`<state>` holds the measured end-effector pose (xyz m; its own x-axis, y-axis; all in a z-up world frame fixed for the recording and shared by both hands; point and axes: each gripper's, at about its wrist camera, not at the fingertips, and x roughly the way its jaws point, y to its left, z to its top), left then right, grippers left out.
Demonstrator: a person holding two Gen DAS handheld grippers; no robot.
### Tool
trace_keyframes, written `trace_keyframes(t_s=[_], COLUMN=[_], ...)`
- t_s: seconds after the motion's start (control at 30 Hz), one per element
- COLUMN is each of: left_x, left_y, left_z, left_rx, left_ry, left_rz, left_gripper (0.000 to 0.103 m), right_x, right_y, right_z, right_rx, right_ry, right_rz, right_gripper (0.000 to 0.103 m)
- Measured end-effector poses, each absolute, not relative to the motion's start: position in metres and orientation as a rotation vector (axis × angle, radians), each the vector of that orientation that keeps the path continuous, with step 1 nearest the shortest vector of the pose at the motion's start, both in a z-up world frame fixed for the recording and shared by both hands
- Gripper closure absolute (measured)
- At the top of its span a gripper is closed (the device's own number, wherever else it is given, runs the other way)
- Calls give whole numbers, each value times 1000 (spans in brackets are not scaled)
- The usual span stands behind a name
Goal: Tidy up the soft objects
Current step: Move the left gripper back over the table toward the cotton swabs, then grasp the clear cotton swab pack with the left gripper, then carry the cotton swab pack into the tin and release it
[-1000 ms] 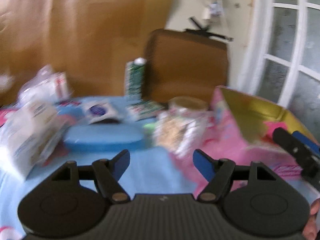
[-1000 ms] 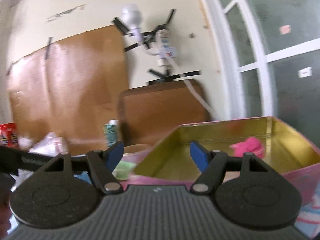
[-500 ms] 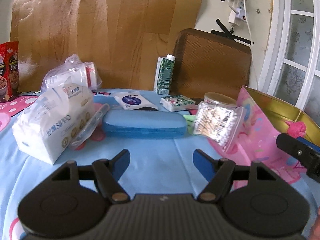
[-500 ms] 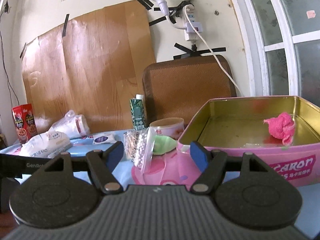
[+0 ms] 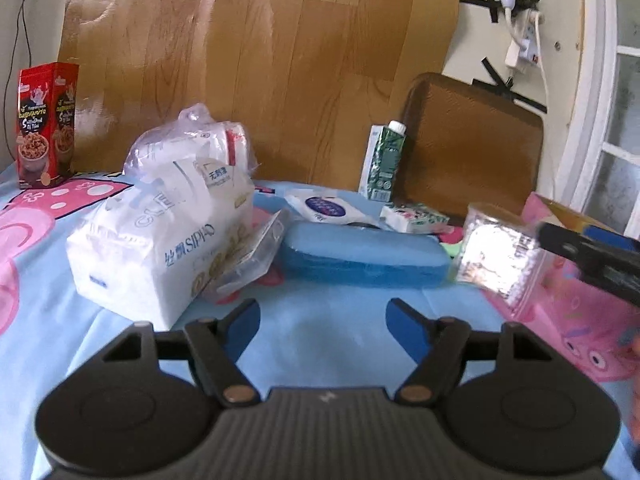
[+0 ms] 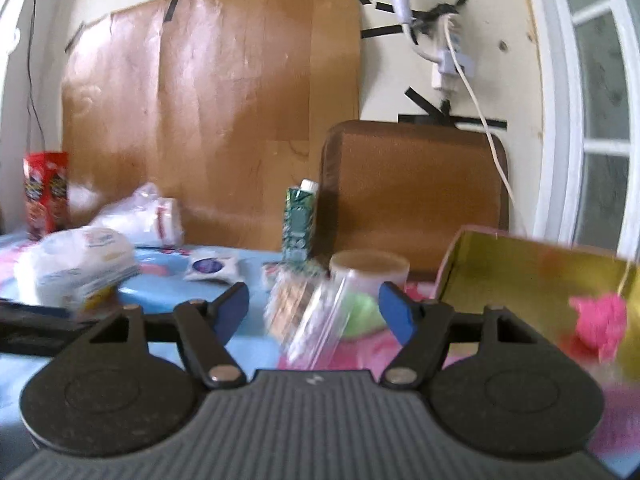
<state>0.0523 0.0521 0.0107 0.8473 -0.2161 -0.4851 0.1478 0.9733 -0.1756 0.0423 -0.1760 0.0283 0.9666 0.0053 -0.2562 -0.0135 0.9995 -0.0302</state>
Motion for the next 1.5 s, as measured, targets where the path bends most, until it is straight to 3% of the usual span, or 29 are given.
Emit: trace_keyframes(t_s=[0.1,0.17,0.23,0.33,0.47,0.57,0.63,0.77,0.87,0.93,1.0,1.07,1.1,1.13,1.2,1.5], left_x=[53,55,55,55,55,53,49,35,28,27,29,37,34,32,27,23], left_y=[57,63,65,70,74,79,81,78,65,51,37,23,19,13,3,-78], left_z=[10,10,9,8,7,8,10,16,21,22,16,4,2,3,10,74], left_rx=[-161,-190,-220,-256,-302,-339,-366,-401,-341,-288,-258,-238,-236,-230,-192,-90], left_ry=[523,523,528,532,535,532,532,562,593,620,650,722,699,703,684,504], left_rz=[-192,-196,-193,-198,-234,-289,-309,-378,-412,-429,-443,-476,-486,-512,-509,-668], left_gripper=[31,30,30,30,28,26,26,26,26,26,29,51,57,59,60,60], right_x=[72,86,95,77,15,-26,-44,-51,-45,-40,-39,-31,-28,-30,-31,-57], right_y=[-174,-173,-172,-173,-158,-142,-140,-141,-145,-148,-145,-139,-136,-134,-130,-179], right_z=[29,26,22,25,28,16,12,9,5,1,-5,-11,-14,-14,-13,15], right_rx=[-64,-95,-123,-69,-50,-125,-103,-86,-60,-22,-8,-5,3,-1,-29,21], right_ry=[288,321,380,384,355,363,354,360,394,423,453,511,532,513,500,255], right_rz=[-4,1,19,82,227,340,390,414,404,422,417,396,390,382,367,192], right_gripper=[30,42,78,86,86,79,58,49,35,21,18,19,25,52,67,68])
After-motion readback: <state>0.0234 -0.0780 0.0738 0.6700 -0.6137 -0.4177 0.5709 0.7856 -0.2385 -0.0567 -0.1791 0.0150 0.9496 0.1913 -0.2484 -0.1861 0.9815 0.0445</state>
